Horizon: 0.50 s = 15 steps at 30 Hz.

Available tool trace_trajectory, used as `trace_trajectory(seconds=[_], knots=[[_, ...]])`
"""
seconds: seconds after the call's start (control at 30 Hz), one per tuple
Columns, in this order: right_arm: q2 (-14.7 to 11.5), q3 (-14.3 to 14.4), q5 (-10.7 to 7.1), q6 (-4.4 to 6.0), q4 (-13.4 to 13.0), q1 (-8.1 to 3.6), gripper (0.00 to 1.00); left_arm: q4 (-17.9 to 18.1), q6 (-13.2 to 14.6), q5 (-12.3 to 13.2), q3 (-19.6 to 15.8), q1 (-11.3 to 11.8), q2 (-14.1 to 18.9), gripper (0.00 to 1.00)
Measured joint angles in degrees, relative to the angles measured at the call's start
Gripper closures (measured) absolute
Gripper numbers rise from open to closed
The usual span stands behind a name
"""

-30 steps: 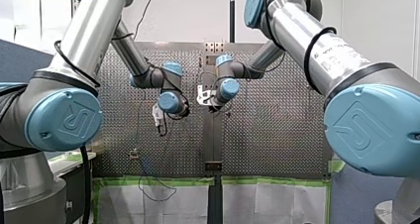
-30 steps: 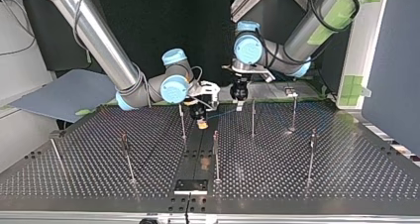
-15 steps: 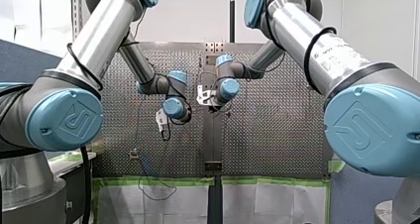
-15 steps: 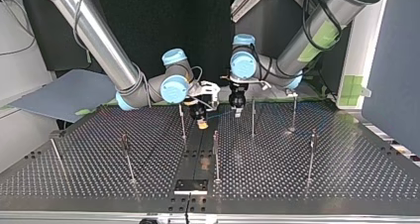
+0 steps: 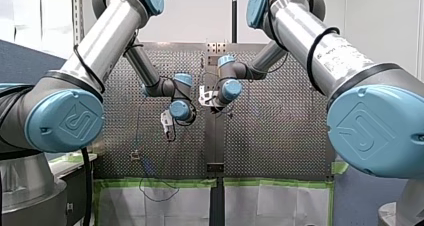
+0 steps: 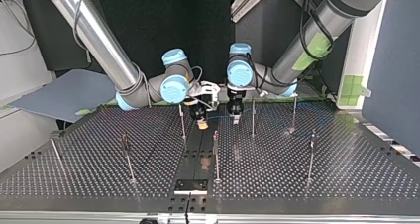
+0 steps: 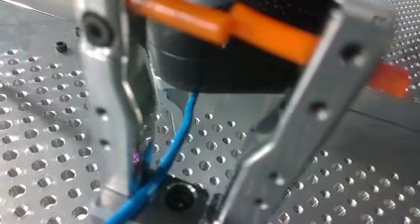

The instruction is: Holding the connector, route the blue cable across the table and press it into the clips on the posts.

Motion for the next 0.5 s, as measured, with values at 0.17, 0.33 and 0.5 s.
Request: trace_trajectory(seconds=[0.17, 0.33, 0.5], knots=[[0.0, 0.0, 0.01, 0.00, 0.0, 0.00, 1.00, -0.2, 0.1, -0.7, 0.0, -0.4, 0.0, 0.98], [0.0, 0.0, -0.02, 0.01, 0.0, 0.00, 1.00, -0.6, -0.1, -0.9, 0.0, -0.6, 0.0, 0.98], [0.0, 0.0, -0.06, 0.01, 0.0, 0.00, 1.00, -1.2, -0.3, -0.9, 0.0, -0.6, 0.1, 0.98]])
